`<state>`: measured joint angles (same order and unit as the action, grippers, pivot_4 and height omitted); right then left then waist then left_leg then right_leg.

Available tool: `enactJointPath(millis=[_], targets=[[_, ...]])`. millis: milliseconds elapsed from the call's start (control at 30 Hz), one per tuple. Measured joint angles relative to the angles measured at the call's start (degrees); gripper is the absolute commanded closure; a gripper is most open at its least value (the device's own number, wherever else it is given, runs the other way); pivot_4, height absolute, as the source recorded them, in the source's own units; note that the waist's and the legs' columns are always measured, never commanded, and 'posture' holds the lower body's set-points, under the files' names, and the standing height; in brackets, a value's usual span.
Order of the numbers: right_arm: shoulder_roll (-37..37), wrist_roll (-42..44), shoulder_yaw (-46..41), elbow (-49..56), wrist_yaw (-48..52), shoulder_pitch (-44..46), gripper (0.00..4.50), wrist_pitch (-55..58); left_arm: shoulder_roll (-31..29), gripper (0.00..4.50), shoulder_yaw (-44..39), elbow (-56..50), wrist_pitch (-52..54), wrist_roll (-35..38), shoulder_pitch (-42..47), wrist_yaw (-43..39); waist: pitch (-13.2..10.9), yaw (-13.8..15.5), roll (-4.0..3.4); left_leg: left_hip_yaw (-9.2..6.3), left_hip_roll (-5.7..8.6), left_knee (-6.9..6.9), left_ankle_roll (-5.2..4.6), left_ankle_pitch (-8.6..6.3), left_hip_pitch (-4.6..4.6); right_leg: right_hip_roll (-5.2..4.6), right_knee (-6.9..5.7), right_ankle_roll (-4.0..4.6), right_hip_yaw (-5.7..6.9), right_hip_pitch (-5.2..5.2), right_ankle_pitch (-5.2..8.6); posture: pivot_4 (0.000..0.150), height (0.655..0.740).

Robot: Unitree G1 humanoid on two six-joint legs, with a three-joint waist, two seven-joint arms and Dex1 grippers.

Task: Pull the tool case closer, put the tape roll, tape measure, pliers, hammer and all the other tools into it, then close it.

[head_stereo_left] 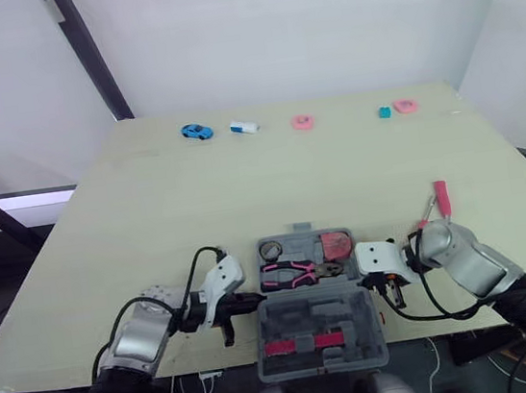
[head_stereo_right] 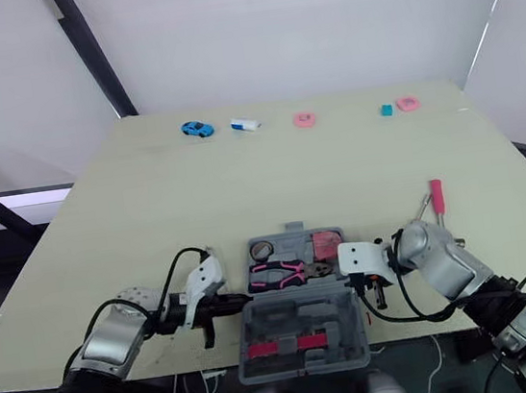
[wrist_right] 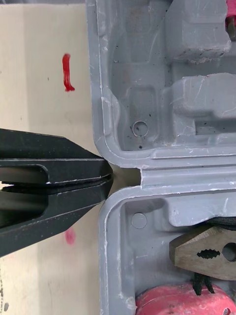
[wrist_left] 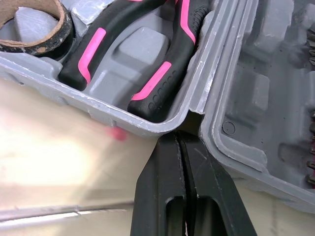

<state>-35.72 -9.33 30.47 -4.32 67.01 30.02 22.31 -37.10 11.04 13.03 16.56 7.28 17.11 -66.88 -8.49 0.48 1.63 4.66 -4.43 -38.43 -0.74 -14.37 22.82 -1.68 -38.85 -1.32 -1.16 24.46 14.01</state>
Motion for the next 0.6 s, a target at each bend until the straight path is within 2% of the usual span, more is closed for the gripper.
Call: enactJointPath(millis=[600], targets=[[1.3, -1.3, -2.2, -8.2, -1.3, 3.3, 4.5, -4.0, 4.5, 4.42, 0.8, 8.0, -1.4, -3.7, 7.5, 0.4, 0.0, 0.3, 0.0, -0.02, 0.04, 0.0, 0.0, 0.0, 0.04, -0.01, 0.01, 0.1, -0.02, -0.02, -0.08, 0.15, 0.74]])
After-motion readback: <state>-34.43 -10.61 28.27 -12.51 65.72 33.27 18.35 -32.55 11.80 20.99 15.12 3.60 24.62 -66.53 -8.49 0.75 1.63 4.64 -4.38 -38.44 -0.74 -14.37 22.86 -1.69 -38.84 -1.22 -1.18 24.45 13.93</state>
